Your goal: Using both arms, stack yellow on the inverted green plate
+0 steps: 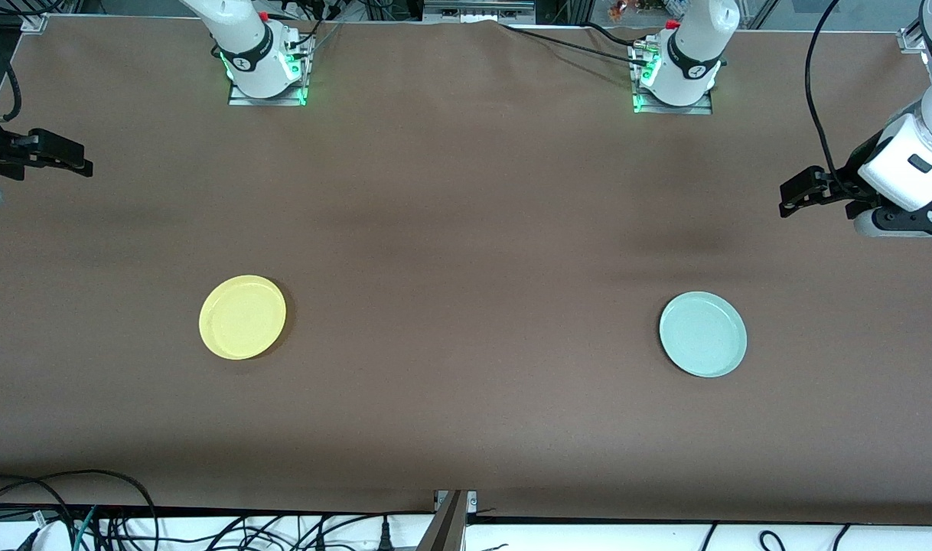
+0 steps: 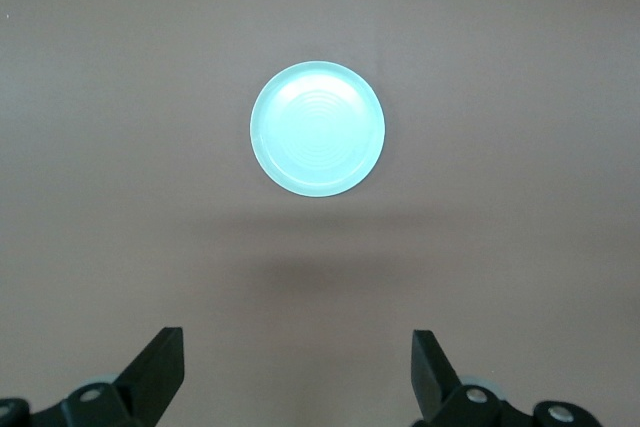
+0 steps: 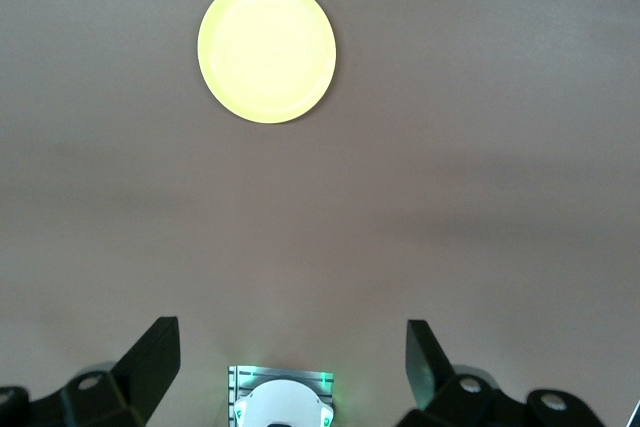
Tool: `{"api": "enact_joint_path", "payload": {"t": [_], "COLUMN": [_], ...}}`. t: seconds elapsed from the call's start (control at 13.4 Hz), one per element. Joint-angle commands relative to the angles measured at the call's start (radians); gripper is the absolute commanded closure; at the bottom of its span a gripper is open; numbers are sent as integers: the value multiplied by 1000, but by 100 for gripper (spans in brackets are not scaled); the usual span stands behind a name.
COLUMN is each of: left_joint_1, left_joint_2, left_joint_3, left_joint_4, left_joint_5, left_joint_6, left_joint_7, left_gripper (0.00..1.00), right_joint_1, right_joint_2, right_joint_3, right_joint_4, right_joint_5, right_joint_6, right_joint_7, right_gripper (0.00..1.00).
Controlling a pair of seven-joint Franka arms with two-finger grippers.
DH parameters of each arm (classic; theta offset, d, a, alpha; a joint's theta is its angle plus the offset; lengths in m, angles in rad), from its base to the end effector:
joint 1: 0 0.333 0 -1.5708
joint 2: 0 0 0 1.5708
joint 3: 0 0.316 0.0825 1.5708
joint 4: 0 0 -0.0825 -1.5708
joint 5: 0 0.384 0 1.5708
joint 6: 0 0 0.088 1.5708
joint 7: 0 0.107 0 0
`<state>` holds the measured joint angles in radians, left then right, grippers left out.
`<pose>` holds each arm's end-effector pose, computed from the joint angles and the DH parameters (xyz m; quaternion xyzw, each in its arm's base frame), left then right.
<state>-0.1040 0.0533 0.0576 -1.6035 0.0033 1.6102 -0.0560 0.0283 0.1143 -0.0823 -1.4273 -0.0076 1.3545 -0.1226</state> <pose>0.5711 -0.0270 0.5824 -0.9997 -0.0047 0.0231 0.0044 0.5652 -0.0286 0.6099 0.9950 0.0335 -0.0936 0.0002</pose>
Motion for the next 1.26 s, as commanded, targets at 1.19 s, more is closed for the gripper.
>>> {"api": "enact_joint_path", "payload": {"t": [1.19], "left_joint_1": [4], "left_joint_2": [20], "left_joint_3": [-7], "left_joint_4": [36], "left_joint_5": [12], "left_joint_6": [-13], "left_joint_7": [-2], "left_gripper": [0], "right_joint_1": [-5], "right_joint_2": [8], "right_joint_3": [3], "right_joint_4": [18], "right_joint_5": [-8], "right_joint_6": [-5], "right_joint_7": [0], "right_gripper": [0]}}
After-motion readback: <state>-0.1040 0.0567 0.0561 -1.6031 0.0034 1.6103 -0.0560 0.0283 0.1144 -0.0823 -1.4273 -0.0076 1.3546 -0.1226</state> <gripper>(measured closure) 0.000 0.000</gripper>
